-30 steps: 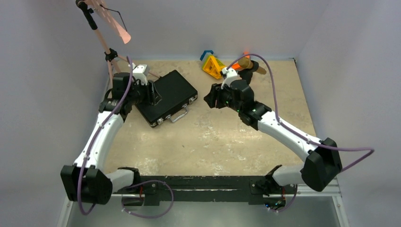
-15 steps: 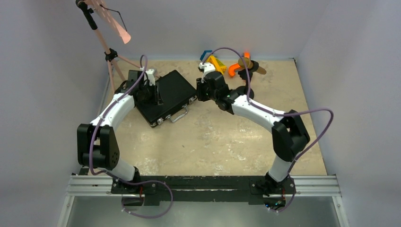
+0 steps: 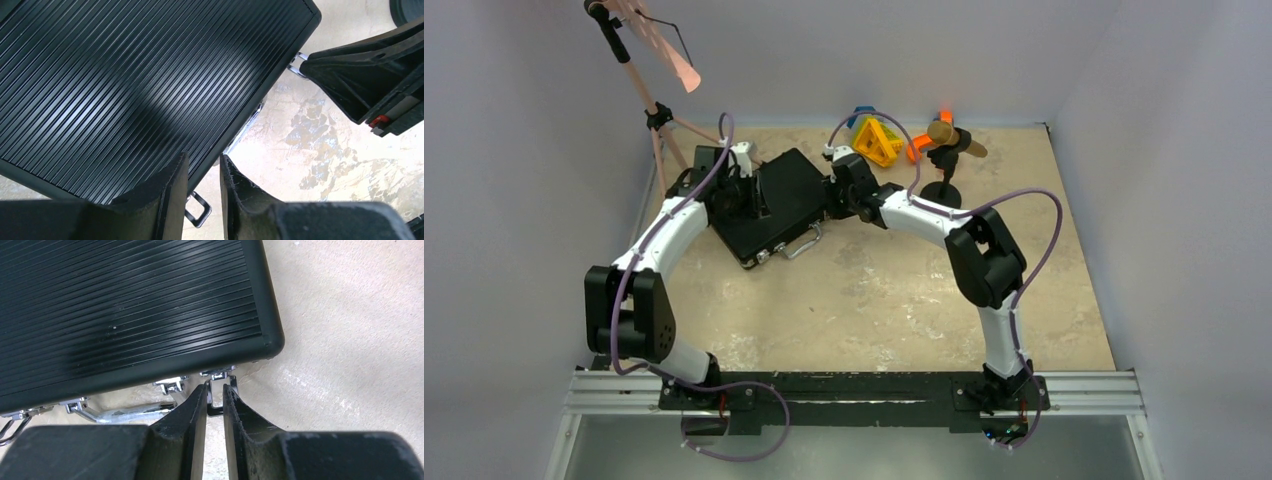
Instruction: Pack up texas hold em set
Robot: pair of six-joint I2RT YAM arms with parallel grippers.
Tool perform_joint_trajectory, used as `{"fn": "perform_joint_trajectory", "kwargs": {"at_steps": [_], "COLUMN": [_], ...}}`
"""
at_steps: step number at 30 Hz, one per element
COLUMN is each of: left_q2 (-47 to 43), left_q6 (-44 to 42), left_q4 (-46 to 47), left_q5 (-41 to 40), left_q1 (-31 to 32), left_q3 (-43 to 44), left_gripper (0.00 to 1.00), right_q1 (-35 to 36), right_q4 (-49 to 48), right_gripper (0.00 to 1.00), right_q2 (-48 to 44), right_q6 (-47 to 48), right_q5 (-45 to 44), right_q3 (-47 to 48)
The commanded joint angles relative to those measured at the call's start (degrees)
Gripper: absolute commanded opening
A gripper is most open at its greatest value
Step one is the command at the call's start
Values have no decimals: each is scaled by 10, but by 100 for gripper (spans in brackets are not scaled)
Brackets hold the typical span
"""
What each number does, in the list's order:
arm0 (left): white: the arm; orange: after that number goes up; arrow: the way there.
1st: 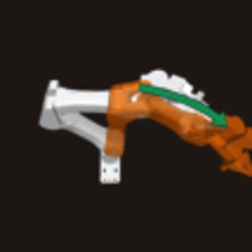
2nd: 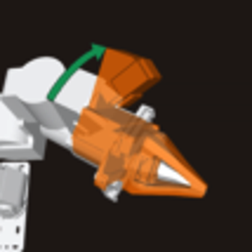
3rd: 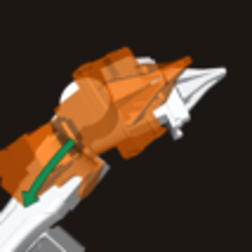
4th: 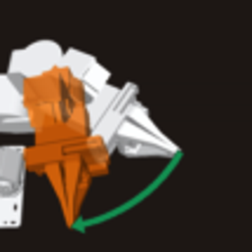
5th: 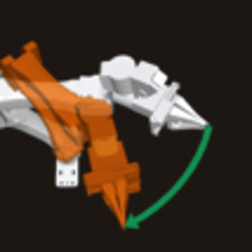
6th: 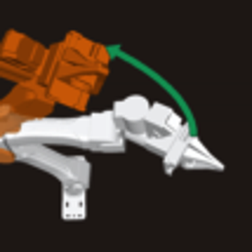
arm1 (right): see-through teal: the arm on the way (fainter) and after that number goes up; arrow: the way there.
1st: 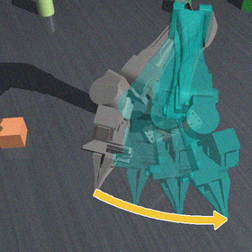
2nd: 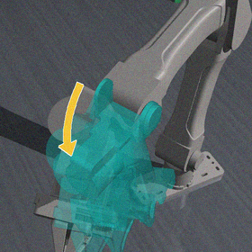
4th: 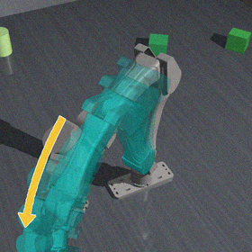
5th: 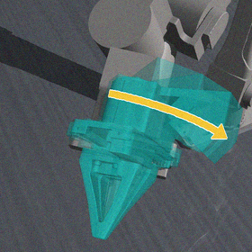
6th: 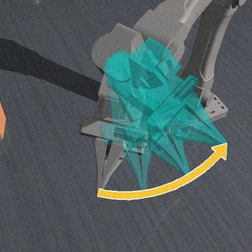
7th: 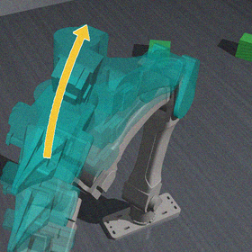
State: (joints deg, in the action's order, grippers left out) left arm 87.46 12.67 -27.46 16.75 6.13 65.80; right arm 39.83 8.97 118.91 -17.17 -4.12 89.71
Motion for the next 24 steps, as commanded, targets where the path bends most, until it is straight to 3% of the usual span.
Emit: {"fn": "perform_joint_trajectory", "kwargs": {"at_steps": [1,16,24], "left_q2": [-32,-55,-43], "left_q6": [10,9,6], "left_q4": [14,14,12], "left_q5": [11,7,-3], "left_q1": [3,5,8], "left_q3": [23,21,19], "left_gripper": [33,33,34], "right_q1": [-2,-1,-1], "right_q4": [-16,-38,-44], "right_gripper": [21,21,21], "right_q2": [-9,-12,-78], "right_q6": [-28,-52,-45], "right_q5": [17,0,-13], "right_q3": [-28,-86,-128]}}
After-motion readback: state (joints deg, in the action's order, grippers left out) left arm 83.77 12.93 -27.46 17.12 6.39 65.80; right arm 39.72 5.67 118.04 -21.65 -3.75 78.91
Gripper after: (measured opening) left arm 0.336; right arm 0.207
